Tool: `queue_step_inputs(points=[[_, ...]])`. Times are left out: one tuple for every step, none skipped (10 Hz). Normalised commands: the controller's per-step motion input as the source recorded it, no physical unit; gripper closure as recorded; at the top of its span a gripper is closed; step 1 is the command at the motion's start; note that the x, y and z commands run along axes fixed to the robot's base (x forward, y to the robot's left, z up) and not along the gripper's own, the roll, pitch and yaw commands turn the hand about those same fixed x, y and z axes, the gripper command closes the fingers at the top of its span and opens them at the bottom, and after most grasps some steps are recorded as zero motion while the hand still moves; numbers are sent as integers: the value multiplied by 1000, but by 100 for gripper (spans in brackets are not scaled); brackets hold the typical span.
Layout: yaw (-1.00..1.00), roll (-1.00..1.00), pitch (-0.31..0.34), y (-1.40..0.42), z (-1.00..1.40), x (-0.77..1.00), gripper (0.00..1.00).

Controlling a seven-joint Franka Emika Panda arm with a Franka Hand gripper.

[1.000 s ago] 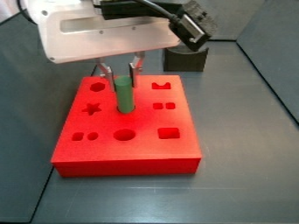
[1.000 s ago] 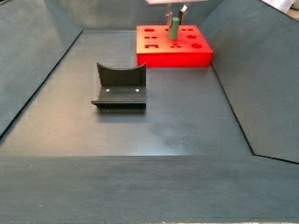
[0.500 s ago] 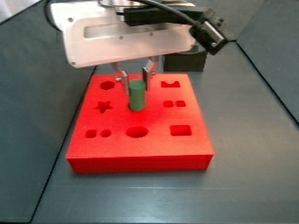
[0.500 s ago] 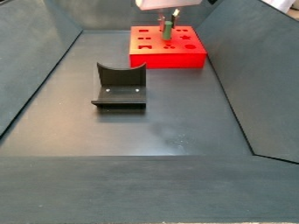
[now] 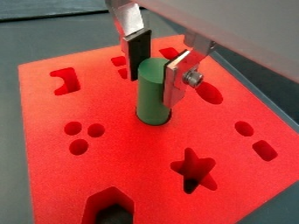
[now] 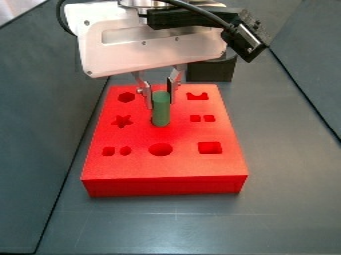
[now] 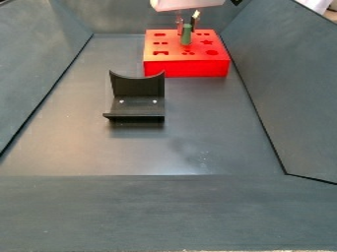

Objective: Pick up the round object. Move up. Move to above the board. Insert the round object.
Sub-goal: Insert the round object.

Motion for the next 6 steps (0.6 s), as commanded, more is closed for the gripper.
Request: queue_step_inputs(points=[[0,83,-160,0,-946,-63,100],[0,16,-186,-117,-911,-29,100],[0,0,-219,-109,-849,-89,100],[0,7,0,0,0,0,100],[0,0,0,0,-17,0,100],[0,31,-41,-43,-23,-23,100]])
